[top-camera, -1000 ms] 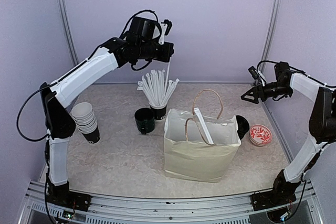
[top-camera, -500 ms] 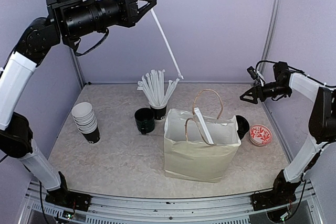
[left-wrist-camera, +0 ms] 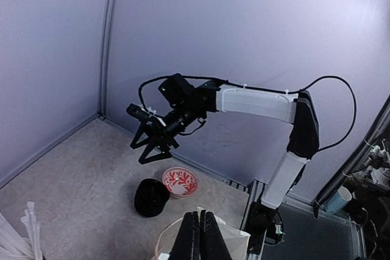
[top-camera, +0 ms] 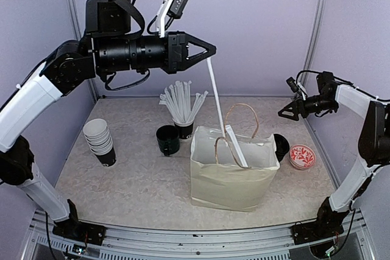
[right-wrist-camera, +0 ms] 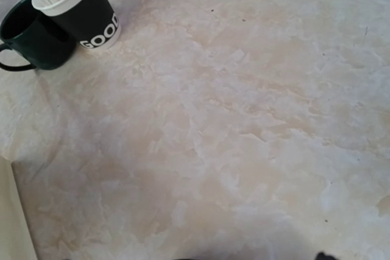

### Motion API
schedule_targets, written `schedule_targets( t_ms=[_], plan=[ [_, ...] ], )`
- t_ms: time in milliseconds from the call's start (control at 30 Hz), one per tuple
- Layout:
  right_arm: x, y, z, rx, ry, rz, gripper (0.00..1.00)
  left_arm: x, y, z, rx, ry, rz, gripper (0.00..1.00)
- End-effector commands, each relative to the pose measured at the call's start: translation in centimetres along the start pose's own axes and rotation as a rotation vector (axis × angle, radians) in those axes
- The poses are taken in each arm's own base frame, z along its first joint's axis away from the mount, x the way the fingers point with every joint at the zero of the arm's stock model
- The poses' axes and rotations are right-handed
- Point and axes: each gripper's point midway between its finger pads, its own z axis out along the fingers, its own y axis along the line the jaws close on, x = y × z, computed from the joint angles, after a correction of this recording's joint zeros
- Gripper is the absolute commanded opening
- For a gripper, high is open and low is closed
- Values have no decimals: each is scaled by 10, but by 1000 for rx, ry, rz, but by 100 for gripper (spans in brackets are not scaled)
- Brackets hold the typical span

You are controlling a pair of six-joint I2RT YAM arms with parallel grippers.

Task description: Pack the takeout coffee

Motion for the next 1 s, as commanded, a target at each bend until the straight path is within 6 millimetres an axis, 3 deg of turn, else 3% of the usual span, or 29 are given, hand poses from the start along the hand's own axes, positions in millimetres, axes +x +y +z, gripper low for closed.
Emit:
schedule_targets(
  t_ms=[0, 167, 333, 400, 533, 700, 833, 967],
  plan=[
    [-5, 8, -1, -16, 0, -7, 84, 16, -37, 36, 205, 5, -52, 0],
    [-4, 9, -1, -15, 0, -9, 84, 62, -32, 81, 212, 81, -64, 0],
    [-3, 8, 0, -17, 5, -6, 84, 98, -26, 104, 223, 138, -98, 0],
    [-3, 9, 0, -15, 7, -7, 85, 111, -19, 108, 189, 188, -98, 16],
    [-11, 13, -6, -24, -2, -17, 86, 131, -6, 101, 117, 274, -57, 33],
    [-38, 13, -28, 52, -8, -99, 86, 102, 16, 67, -33, 240, 85, 51],
    [-76, 17, -58, 177, -95, -194, 89, 68, 65, 34, -280, 178, 218, 67],
    [-107, 7, -93, 376, -234, -202, 99, 36, 127, 1, -513, 128, 275, 79]
  ],
)
